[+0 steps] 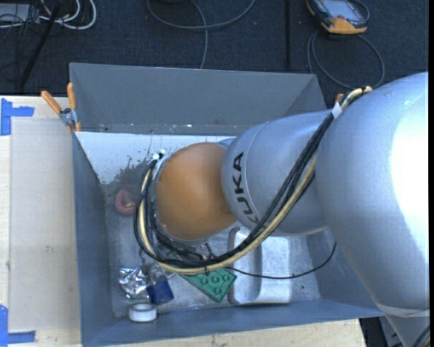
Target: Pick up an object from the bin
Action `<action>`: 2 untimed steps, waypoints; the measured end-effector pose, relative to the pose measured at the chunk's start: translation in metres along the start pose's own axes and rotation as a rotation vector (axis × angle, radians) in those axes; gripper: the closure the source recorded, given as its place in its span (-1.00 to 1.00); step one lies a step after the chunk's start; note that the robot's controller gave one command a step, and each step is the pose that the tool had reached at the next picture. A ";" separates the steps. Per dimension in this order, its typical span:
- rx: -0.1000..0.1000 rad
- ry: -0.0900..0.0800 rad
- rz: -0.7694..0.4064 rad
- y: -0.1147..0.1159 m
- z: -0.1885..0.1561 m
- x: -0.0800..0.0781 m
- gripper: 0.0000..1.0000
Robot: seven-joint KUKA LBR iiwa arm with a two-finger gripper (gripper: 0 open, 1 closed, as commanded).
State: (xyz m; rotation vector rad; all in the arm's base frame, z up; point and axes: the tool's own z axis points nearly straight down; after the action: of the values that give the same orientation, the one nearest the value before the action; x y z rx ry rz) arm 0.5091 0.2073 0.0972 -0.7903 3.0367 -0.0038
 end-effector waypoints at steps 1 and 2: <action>-0.002 -0.011 -0.325 0.035 0.022 0.016 1.00; -0.002 -0.003 -0.270 0.021 -0.041 0.011 1.00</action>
Offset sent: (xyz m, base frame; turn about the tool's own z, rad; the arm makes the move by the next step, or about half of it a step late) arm -0.0344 0.0215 -0.0245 -0.3284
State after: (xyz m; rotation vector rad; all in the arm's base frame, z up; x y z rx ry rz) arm 0.4892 0.2202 0.1386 -1.1908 2.9008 -0.0002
